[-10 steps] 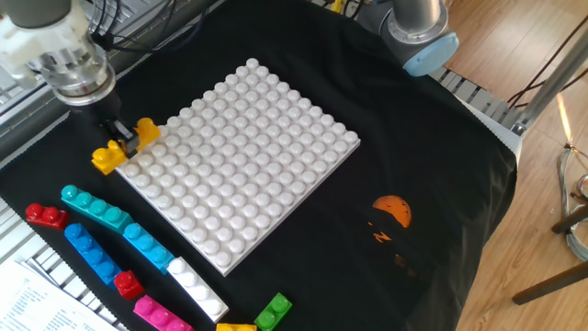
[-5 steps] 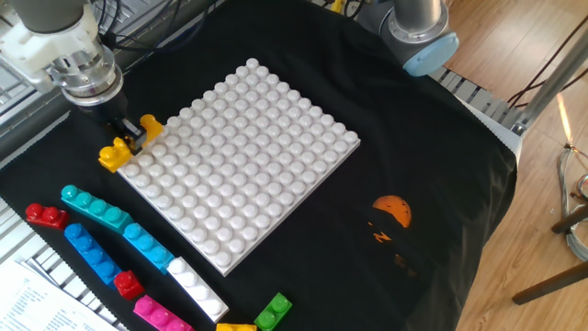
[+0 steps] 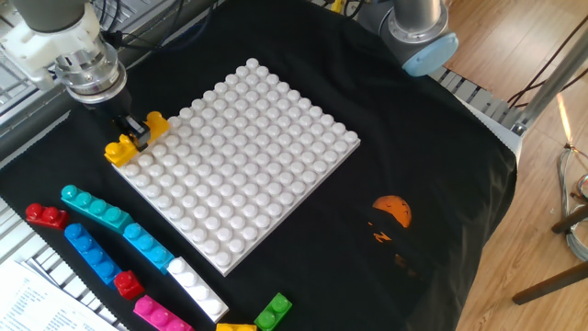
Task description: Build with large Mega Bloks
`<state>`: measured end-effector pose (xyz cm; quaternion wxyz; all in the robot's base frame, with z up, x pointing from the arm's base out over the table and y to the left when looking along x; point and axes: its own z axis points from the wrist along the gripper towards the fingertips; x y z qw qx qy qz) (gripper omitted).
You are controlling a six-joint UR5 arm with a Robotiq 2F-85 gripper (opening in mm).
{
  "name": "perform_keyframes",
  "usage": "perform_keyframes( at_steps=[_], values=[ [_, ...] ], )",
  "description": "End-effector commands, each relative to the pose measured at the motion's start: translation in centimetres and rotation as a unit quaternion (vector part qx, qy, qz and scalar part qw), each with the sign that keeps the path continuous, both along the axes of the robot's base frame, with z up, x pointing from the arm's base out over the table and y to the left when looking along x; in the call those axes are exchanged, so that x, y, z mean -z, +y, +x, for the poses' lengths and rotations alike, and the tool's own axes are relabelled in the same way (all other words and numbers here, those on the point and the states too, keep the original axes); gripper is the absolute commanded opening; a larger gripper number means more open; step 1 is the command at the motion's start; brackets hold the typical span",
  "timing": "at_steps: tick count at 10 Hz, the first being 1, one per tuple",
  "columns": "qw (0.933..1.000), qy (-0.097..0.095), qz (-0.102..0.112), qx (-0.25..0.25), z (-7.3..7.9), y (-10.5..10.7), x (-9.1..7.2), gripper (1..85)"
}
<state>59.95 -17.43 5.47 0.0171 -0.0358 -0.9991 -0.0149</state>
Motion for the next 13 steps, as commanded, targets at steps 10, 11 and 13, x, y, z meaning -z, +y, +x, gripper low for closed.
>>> perform_keyframes(
  at_steps=[10,11,13],
  values=[
    [0.9998,-0.006,-0.003,0.018,-0.1,-0.1,1.3,5.0],
    [0.9998,-0.009,-0.003,0.018,0.0,-0.1,1.3,5.0],
    [0.9998,-0.009,-0.005,0.019,0.0,0.1,1.6,5.0]
  ],
)
